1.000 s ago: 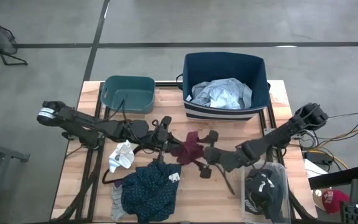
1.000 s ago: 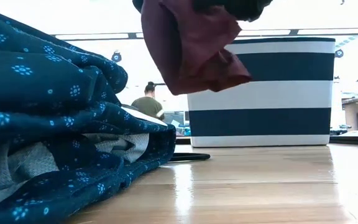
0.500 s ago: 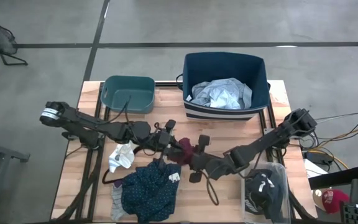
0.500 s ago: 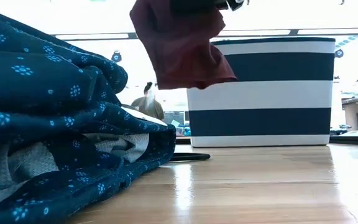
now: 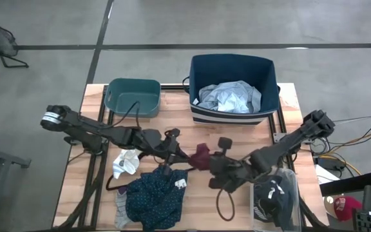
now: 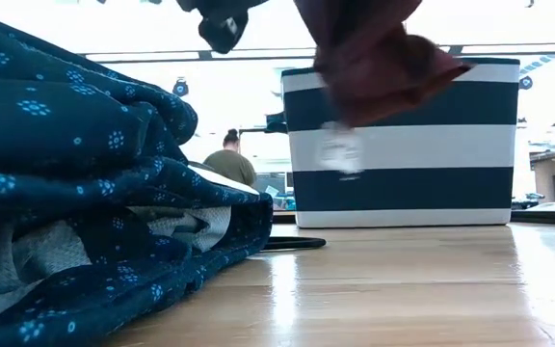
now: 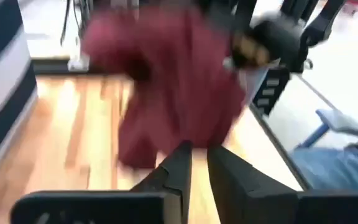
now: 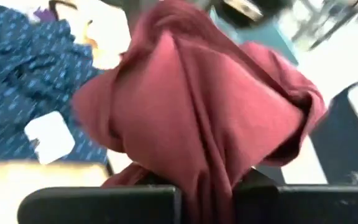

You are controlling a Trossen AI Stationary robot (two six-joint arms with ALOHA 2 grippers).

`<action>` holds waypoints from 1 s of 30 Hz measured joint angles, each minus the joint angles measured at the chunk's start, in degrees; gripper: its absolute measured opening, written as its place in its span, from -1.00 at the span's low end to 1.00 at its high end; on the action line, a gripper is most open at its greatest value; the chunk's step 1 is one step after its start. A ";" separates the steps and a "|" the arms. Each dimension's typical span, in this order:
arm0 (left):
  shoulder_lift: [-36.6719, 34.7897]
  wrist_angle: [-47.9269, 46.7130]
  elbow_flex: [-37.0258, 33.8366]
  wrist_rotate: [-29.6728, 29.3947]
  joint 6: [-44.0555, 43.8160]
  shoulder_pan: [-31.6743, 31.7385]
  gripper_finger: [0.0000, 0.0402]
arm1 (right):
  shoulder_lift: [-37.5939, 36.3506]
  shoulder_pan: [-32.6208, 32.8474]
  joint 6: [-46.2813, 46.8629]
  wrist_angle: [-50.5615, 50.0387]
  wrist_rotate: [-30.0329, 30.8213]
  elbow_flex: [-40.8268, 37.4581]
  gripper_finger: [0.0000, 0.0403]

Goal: Pick & Place Cloths
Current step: Put the red underwear into the transparent bin

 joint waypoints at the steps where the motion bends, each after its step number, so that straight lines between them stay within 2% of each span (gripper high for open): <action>1: -0.06 -1.41 0.00 -0.23 -0.13 0.00 -0.67 | -0.31 0.35 2.43 -3.41 -0.86 1.22 -0.93; 5: -0.06 -3.26 -0.12 -1.26 0.15 0.00 -0.45 | -1.07 1.64 10.68 -17.41 -4.64 6.14 -0.93; 9: 0.07 -4.25 -1.05 -1.01 -0.98 0.00 -0.24 | -1.07 2.06 19.99 -31.84 -12.14 12.65 -0.93; 16: 0.11 -4.49 -1.88 -1.01 -1.53 -0.17 -0.16 | -1.07 2.13 35.12 -52.42 -26.58 24.66 -0.93; 21: 0.11 -4.34 -1.88 -1.23 -1.52 -0.22 -0.16 | -2.73 2.22 41.66 -53.44 -38.40 30.99 -0.93; 26: 0.11 -4.44 -1.88 -1.45 -1.51 -0.27 -0.17 | -5.01 4.17 47.83 -53.62 -45.70 33.95 -0.94; 30: 0.11 -4.33 -1.88 -1.47 -1.49 -0.37 -0.17 | -5.99 8.40 59.81 -53.58 -48.58 31.68 -0.94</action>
